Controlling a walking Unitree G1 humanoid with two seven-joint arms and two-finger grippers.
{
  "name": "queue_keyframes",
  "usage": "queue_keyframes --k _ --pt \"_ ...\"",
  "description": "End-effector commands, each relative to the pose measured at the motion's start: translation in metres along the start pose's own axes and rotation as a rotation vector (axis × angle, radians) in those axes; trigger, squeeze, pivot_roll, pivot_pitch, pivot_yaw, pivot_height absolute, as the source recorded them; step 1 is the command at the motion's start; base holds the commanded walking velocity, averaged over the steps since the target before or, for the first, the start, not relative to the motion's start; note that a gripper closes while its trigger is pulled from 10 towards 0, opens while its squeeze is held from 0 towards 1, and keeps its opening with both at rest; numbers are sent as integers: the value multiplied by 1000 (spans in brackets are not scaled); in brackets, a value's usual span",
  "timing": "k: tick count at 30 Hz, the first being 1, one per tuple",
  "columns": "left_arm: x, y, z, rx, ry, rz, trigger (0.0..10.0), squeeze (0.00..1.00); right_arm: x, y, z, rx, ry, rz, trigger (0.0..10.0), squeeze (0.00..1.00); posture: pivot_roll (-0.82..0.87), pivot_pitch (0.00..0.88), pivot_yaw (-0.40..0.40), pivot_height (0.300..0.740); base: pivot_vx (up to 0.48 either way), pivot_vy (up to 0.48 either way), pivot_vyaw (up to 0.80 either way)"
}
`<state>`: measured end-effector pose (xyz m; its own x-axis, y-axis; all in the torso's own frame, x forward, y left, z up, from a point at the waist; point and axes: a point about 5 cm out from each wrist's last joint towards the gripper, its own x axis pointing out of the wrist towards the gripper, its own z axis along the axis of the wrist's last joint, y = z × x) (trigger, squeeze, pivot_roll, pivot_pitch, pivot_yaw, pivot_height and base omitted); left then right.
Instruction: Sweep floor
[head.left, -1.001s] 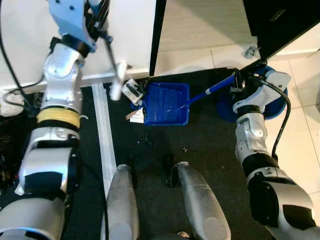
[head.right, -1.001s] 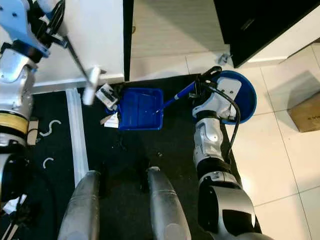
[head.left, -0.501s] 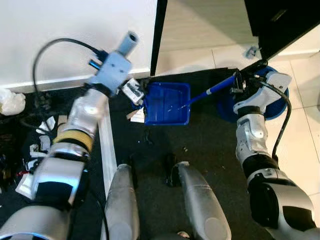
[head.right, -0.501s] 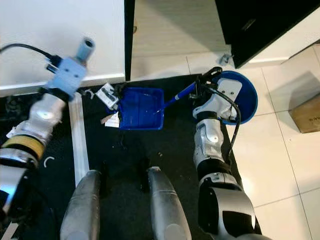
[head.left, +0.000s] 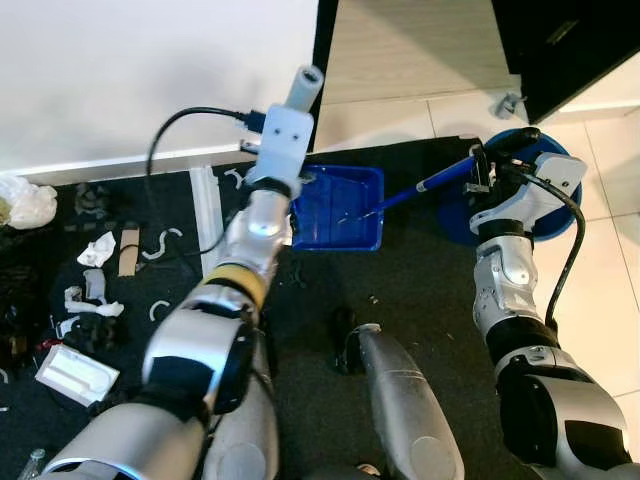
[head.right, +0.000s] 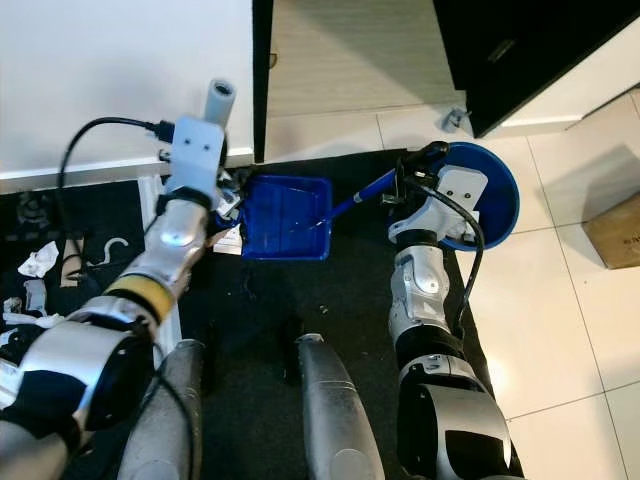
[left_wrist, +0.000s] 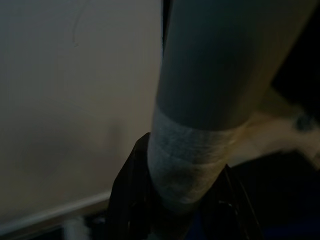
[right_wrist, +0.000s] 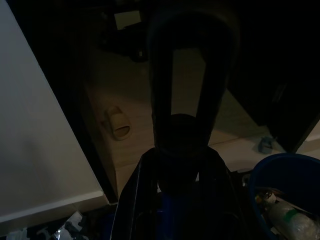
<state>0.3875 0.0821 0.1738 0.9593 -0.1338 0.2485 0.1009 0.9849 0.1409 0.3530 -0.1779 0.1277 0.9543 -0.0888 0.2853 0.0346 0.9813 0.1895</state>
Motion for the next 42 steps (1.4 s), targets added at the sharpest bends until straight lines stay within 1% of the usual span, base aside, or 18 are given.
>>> queue_keyframes --k 1,5,8,12,18,19,20,21,24,26,27,28,29,30,32,35,38,42 --pt "-2 -27 3 -149 13 -11 10000 0 -25 -7 -34 -1 177 -30 10000 0 0 474 -104 740 0 0 0" --pt "10 -51 37 -314 -56 46 10000 0 -22 -3 -33 7 176 -26 10000 0 -2 470 -104 740 0 0 0" --pt "16 -54 51 -365 -84 59 10000 0 -21 -2 -33 9 174 -25 10000 0 -1 467 -105 740 0 0 0" --pt "32 -49 88 -448 -188 64 10000 0 -21 -2 -32 10 174 -24 10000 0 4 457 -103 740 0 0 0" --pt "40 -35 107 -447 -256 58 10000 0 -23 -3 -34 13 182 -24 10000 0 20 423 -98 740 0 0 0" --pt "40 -30 107 -399 -265 27 10000 0 -23 -3 -35 19 185 -24 10000 0 30 404 -94 740 0 0 0" --pt "38 -24 100 -287 -262 -71 10000 0 -23 -3 -36 28 195 -22 10000 0 48 370 -90 740 0 0 0" --pt "38 -24 100 -287 -262 -71 10000 0 -23 -3 -36 28 195 -22 10000 0 48 370 -90 740 0 0 0" --pt "24 -7 71 -165 -200 -199 10000 0 -24 -2 -39 32 216 -19 10000 0 78 323 -86 740 0 0 0" --pt "15 8 53 -117 -130 -201 10000 0 -25 -3 -41 30 230 -18 10000 0 82 316 -88 740 0 0 0" --pt "5 20 45 -86 -112 -218 10000 0 -26 -4 -42 26 237 -20 10000 0 95 272 -96 740 0 0 0" --pt "5 20 45 -86 -112 -218 10000 0 -26 -4 -42 26 237 -20 10000 0 95 272 -96 740 0 0 0" --pt "-7 34 36 -51 -76 -217 10000 0 -27 -6 -44 16 254 -24 10000 0 111 232 -101 740 0 0 0" --pt "-7 34 36 -51 -76 -217 10000 0 -27 -6 -44 16 254 -24 10000 0 111 232 -101 740 0 0 0" --pt "-30 56 25 -18 -12 -211 10000 0 -29 -11 -47 -1 290 -36 10000 0 128 203 -114 740 0 0 0" --pt "-44 68 19 -15 59 -208 10000 0 -31 -14 -50 -7 316 -49 10000 0 146 165 -117 740 0 0 0" --pt "-62 88 12 -61 143 -156 10000 0 -29 -21 -48 -2 316 -80 10000 0 146 127 -117 740 0 0 0" --pt "-75 101 7 -126 196 -97 10000 0 -29 -27 -46 -1 311 -104 10000 0 133 90 -103 740 0 0 0"
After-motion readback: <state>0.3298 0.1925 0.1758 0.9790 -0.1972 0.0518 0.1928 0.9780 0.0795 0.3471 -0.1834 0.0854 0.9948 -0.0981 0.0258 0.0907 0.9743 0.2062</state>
